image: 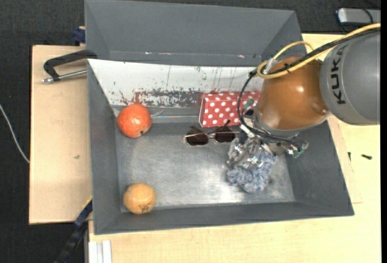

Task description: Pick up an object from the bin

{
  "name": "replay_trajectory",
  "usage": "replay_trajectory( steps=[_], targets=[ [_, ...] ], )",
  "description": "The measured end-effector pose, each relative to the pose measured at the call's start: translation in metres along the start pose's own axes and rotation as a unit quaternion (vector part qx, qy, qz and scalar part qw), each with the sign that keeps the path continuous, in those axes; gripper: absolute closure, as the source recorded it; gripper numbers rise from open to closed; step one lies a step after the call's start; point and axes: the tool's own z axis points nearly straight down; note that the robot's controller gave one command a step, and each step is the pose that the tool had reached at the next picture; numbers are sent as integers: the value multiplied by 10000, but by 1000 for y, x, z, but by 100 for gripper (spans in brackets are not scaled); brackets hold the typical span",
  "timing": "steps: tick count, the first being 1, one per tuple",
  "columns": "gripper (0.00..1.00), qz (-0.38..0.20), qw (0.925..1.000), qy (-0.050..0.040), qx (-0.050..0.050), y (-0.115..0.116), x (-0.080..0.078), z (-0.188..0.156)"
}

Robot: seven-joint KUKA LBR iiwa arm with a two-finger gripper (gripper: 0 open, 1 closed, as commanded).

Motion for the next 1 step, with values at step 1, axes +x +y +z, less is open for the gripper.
replay_trajectory(
  steps=[1],
  targets=[
    [100, 3, 10000, -7, 4, 0, 0, -3]
  ],
)
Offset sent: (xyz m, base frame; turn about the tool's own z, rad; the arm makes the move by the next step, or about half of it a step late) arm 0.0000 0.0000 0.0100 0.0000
